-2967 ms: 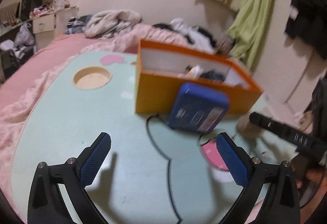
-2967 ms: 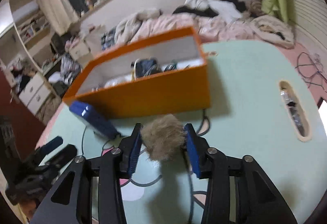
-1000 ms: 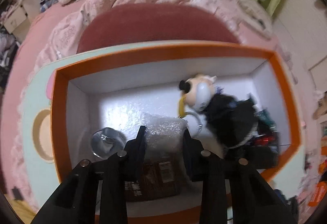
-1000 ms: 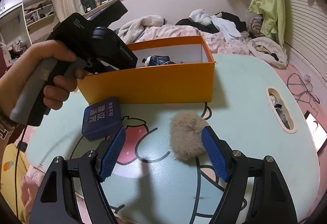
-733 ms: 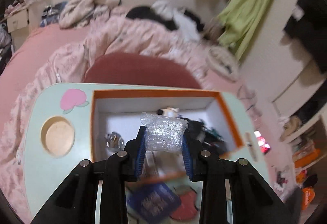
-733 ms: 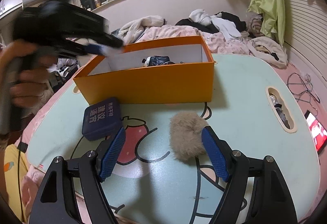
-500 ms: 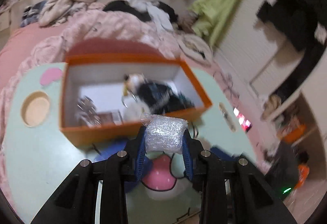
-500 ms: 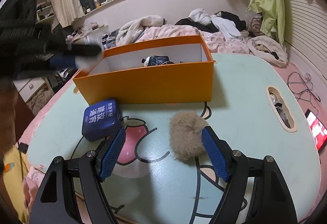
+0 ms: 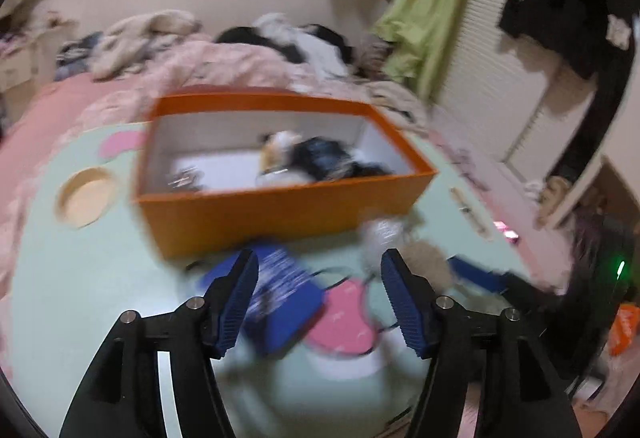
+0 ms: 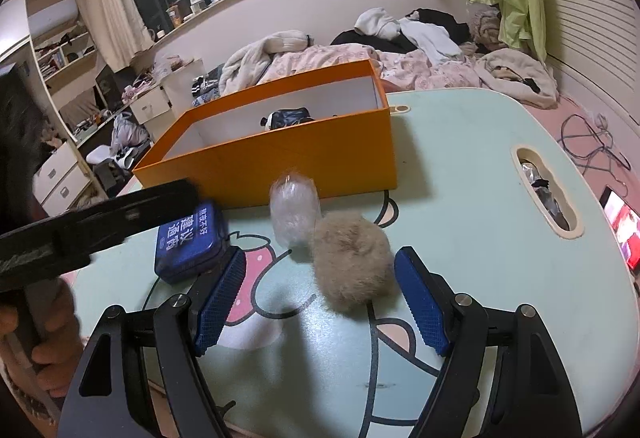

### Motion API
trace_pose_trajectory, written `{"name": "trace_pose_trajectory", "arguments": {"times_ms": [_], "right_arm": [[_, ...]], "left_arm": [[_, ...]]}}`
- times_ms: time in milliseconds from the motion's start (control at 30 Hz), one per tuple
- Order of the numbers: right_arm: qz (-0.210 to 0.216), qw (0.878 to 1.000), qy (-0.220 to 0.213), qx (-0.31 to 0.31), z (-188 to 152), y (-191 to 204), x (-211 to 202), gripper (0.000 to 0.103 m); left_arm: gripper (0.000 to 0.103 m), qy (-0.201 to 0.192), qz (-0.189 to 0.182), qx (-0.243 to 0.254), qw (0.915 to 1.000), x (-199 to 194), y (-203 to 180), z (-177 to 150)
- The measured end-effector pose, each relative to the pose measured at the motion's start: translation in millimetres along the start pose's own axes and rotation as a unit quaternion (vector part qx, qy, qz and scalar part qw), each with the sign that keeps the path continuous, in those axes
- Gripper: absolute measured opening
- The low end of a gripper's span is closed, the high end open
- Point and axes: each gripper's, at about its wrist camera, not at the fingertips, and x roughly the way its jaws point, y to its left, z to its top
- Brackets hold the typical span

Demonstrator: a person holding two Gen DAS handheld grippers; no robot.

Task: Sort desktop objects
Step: 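Reach into the box and grasp the silver cone with the right gripper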

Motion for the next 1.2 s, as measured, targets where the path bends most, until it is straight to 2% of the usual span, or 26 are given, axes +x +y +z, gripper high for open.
{"name": "trace_pose_trajectory", "arguments": {"times_ms": [133,167,200,233,400,500,567,600,633,667,733,800,933,1033,1133,1200], "right_arm": [[-0.002,1.000,0.001,-0.001,0.5,-0.2,0.2,0.077],[-0.003,1.000,0.001,-0.001,0.4,-0.2,0.4,0.077],[-0.003,1.000,0.001,-0.001,0.4,0.0,0.5,0.077],[-0.003,1.000,0.001,-0.001,0.5,-0.1,0.4,0.077],[0.012,1.000,-0.006,-0.012,3.9,4.0,-3.6,0.076],[0.048,0.998,-0.030,-0.024,22.8,15.0,-13.7,0.076],[0.083,0.996,-0.033,-0.019,48.3,27.3,-15.1,0.075],[0.103,0.994,-0.024,-0.016,62.5,34.9,-11.6,0.075],[0.122,0.992,0.001,-0.014,78.5,45.8,-3.4,0.067],[0.134,0.990,0.041,-0.015,95.8,61.3,11.5,0.062],[0.131,0.984,0.115,-0.029,116.1,91.9,41.7,0.044],[0.120,0.977,0.171,-0.037,128.2,116.2,75.6,0.043],[0.085,0.968,0.231,-0.053,131.1,140.0,134.2,0.043],[0.060,0.957,0.278,-0.062,121.5,141.5,160.2,0.043],[0.024,0.951,0.298,-0.074,112.6,143.7,179.6,0.043],[0.021,0.956,0.283,-0.079,113.6,144.3,176.9,0.041]], "left_arm": [[0.088,0.028,0.093,0.043,0.9944,1.6,1.4,-33.2],[0.089,0.044,0.111,0.053,0.9914,8.9,5.4,-40.6],[0.091,0.064,0.122,0.058,0.9887,18.0,7.9,-48.5],[0.102,0.049,0.117,0.052,0.9905,17.7,10.0,-52.5],[0.103,0.043,0.127,0.047,0.9899,15.4,13.4,-56.0],[0.103,0.040,0.128,0.047,0.9898,14.1,13.2,-58.2],[0.103,0.039,0.130,0.048,0.9896,15.8,12.0,-59.1],[0.103,0.038,0.130,0.047,0.9896,16.1,12.3,-59.5],[0.103,0.037,0.130,0.047,0.9897,16.2,12.0,-60.1],[0.103,0.037,0.130,0.047,0.9897,16.4,11.7,-60.4],[0.103,0.036,0.130,0.047,0.9897,16.1,12.0,-60.9],[0.103,0.034,0.129,0.047,0.9899,16.2,11.5,-60.0],[0.103,0.031,0.128,0.047,0.9902,16.2,11.6,-59.5],[0.103,0.030,0.127,0.046,0.9903,15.3,11.0,-59.4],[0.103,0.031,0.127,0.045,0.9904,15.1,11.9,-59.6],[0.103,0.030,0.127,0.045,0.9905,13.4,12.1,-59.5]]}}
